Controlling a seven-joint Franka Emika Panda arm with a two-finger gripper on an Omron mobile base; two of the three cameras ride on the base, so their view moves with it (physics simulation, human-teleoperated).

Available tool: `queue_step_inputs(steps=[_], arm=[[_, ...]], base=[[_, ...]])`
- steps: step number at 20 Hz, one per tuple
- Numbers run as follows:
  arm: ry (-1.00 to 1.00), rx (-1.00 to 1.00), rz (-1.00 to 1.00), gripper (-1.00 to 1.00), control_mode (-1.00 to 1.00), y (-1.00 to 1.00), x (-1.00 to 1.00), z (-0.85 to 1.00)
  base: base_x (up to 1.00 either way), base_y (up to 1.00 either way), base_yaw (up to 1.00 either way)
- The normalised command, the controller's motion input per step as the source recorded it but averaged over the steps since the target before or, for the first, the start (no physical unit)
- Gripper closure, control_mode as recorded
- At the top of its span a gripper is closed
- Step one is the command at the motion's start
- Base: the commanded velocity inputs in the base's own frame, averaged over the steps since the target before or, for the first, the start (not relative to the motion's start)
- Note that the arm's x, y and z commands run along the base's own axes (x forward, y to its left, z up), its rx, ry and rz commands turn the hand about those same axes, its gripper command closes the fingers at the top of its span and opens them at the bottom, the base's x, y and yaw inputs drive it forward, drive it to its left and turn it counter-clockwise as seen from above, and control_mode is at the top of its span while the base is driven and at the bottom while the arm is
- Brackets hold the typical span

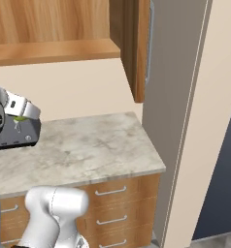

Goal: Pick the pears from the cabinet and place them in one bowl. Pick the potato from the sink and place it in the other bowl.

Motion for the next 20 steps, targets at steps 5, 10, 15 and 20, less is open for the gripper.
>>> queue_step_inputs(steps=[5,10,15,20], arm=[[0.00,0.00,0.00,1.00,1.00,0.00,0.00,0.00],[0.00,0.00,0.00,1.00,1.00,0.00,0.00,0.00],[0.00,0.00,0.00,1.00,1.00,0.00,0.00,0.00],[0.00,0.00,0.00,1.00,1.00,0.00,0.00,0.00]], base=[[0.00,0.00,0.00],[-0.30,-0.03,0.00],[-0.34,-0.03,-0.01],[-0.39,-0.16,-0.05]])
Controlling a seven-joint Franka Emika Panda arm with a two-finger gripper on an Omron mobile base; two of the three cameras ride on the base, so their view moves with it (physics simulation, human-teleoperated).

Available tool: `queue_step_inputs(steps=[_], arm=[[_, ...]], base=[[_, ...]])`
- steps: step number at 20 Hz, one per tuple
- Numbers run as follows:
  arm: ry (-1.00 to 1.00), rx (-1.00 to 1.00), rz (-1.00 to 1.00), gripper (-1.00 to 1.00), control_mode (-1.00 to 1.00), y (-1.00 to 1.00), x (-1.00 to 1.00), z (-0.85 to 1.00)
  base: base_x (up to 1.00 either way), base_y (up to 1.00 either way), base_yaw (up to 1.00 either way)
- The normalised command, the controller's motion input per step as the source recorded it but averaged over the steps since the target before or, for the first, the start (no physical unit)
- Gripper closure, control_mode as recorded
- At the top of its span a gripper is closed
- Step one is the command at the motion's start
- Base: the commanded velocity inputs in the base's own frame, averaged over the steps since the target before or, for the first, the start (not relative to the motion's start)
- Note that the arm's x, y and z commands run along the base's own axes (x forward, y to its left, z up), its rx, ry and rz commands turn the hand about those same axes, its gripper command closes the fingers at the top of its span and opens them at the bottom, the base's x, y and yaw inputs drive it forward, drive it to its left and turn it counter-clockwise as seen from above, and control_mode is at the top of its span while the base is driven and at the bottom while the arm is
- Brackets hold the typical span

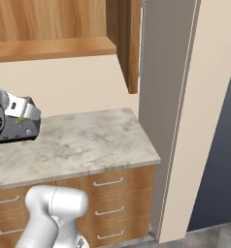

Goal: Pick the pears from the cabinet and place them in one bowl. Pick the potato from the sink and place it in the other bowl.

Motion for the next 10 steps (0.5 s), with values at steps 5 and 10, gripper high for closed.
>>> queue_step_inputs(steps=[5,10], arm=[[0.00,0.00,0.00,1.00,1.00,0.00,0.00,0.00],[0.00,0.00,0.00,1.00,1.00,0.00,0.00,0.00]], base=[[-0.46,-0.42,-0.07],[-0.18,-0.51,-0.24]])
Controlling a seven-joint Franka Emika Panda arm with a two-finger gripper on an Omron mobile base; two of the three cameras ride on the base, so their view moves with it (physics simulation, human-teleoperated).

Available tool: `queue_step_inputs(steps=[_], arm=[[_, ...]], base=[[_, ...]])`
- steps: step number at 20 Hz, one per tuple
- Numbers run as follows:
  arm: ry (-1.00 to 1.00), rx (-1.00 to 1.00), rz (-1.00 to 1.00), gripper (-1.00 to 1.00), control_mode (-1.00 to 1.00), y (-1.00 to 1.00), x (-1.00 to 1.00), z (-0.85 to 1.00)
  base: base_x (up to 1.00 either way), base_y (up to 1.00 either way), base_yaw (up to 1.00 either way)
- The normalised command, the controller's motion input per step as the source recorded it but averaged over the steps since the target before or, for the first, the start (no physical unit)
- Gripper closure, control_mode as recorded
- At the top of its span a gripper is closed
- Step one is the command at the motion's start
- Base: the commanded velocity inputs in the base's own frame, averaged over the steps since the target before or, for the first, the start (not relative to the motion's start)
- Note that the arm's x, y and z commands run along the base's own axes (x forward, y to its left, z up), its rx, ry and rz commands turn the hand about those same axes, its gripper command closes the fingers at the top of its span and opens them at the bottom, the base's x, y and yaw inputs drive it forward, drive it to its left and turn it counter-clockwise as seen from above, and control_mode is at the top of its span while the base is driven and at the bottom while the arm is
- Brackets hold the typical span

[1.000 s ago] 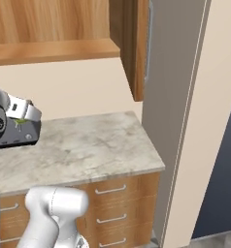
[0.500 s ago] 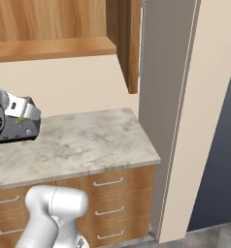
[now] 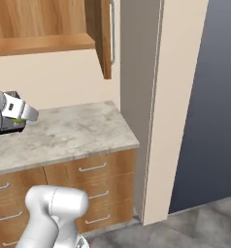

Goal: Pick the pears from the cabinet and place them in one bowl. Pick the potato from the sink and place it in the other bowl.

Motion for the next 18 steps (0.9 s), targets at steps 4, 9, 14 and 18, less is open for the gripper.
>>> queue_step_inputs(steps=[4,9,14,18], arm=[[0.00,0.00,0.00,1.00,1.00,0.00,0.00,0.00],[0.00,0.00,0.00,1.00,1.00,0.00,0.00,0.00],[0.00,0.00,0.00,1.00,1.00,0.00,0.00,0.00],[0.00,0.00,0.00,1.00,1.00,0.00,0.00,0.00]], base=[[0.00,-0.17,-0.46],[0.00,-0.03,-0.49],[0.00,0.00,-0.50],[0.00,-0.08,-0.48]])
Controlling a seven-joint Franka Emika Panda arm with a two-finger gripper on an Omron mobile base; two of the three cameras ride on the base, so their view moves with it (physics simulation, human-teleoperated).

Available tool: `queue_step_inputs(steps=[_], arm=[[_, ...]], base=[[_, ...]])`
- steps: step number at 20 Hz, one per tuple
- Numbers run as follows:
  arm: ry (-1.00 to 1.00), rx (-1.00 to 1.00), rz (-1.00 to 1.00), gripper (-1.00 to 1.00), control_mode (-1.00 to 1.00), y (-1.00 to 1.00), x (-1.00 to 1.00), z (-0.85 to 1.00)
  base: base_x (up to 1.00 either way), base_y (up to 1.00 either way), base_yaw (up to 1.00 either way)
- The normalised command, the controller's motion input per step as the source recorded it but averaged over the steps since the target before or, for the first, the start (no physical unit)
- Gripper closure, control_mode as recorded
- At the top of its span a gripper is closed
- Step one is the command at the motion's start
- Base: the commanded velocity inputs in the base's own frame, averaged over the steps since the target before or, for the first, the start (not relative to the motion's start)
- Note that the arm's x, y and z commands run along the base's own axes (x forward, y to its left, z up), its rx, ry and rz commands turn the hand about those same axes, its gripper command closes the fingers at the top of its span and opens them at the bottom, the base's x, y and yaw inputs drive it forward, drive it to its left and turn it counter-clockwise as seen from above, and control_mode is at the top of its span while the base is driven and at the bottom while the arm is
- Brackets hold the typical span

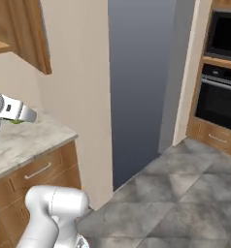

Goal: Pick the pears from the cabinet and place them in one bowl. Pick the potato from the sink and place it in the other bowl.

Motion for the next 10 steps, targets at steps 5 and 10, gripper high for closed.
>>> queue_step_inputs(steps=[5,10], arm=[[0.00,0.00,0.00,1.00,1.00,0.00,0.00,0.00],[0.00,0.00,0.00,1.00,1.00,0.00,0.00,0.00]], base=[[0.00,-0.01,-0.49],[0.03,-0.15,-0.45]])
